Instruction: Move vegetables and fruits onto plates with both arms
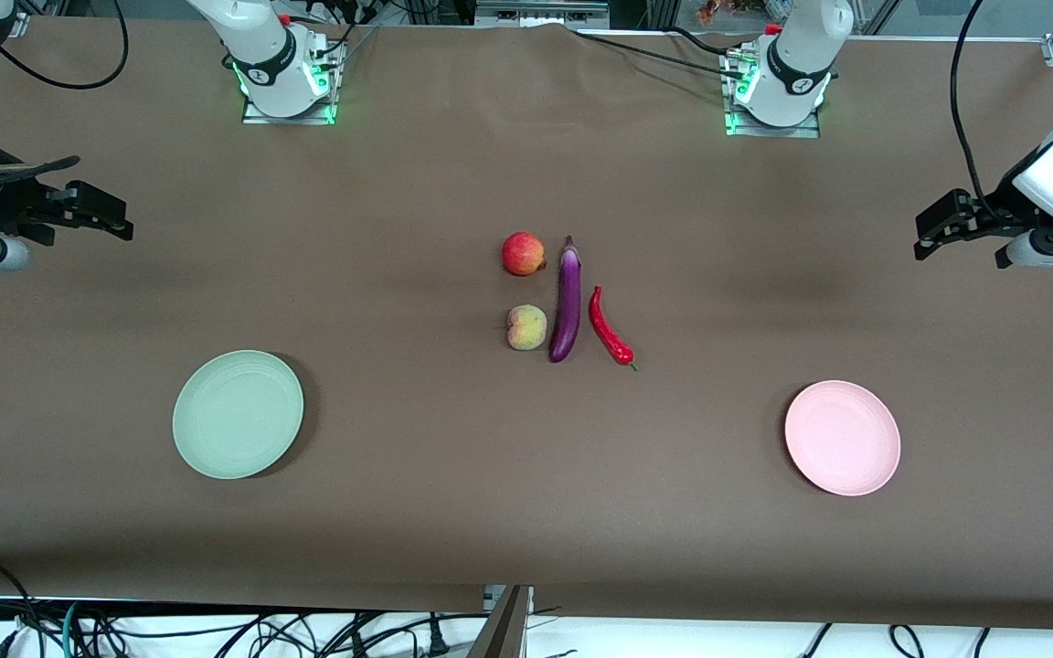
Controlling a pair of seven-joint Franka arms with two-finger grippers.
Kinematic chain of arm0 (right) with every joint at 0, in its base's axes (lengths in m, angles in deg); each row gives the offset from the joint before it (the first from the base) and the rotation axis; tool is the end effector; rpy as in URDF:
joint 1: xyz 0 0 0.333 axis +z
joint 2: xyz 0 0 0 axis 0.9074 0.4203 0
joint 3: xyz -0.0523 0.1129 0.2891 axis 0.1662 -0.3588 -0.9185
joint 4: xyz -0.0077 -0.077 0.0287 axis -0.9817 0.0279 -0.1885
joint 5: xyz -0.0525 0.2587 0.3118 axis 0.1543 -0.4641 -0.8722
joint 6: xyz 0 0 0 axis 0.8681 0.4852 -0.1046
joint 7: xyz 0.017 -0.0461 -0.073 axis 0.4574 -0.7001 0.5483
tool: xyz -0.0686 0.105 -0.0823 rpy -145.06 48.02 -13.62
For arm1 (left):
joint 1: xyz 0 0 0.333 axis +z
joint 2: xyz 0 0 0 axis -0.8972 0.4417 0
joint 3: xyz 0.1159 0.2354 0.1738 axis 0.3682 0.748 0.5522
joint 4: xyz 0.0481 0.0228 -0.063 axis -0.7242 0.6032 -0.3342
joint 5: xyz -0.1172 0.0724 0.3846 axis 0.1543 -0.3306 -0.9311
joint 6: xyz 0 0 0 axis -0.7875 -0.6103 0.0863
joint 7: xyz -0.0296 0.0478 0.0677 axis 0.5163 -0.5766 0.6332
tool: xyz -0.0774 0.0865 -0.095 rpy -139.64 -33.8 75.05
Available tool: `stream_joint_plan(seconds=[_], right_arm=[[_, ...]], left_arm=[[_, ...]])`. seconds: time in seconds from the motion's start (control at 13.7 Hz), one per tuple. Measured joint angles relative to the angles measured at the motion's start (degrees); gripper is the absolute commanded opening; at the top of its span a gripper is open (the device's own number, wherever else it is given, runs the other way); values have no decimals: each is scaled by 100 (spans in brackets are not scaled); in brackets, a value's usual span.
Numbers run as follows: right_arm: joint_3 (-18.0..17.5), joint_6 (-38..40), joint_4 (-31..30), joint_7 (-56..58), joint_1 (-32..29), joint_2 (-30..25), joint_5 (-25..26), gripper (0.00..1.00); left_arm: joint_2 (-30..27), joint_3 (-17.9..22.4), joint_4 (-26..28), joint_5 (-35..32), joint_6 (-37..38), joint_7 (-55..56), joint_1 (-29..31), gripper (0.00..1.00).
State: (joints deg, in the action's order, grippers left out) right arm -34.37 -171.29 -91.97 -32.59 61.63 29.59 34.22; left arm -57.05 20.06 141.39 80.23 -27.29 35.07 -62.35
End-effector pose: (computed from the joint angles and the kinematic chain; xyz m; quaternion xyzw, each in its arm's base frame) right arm 0.5913 0.0239 0.5503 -0.9981 -0.0370 0.0486 0.0124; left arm 0.5810 -0.0224 0.5463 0.9988 -0.0409 0.0266 0.0014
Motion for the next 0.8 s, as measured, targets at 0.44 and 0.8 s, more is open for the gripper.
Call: stream_joint_plan(seconds=[0.44,0.8], right_arm=[[-4,-24,4,3,7,13,0,100],[2,-27,6,3,-1,18,17,100]], left_arm=[[0,-8,-3,0,43,0,1,100],[1,-8,-4,0,47,0,1,100]])
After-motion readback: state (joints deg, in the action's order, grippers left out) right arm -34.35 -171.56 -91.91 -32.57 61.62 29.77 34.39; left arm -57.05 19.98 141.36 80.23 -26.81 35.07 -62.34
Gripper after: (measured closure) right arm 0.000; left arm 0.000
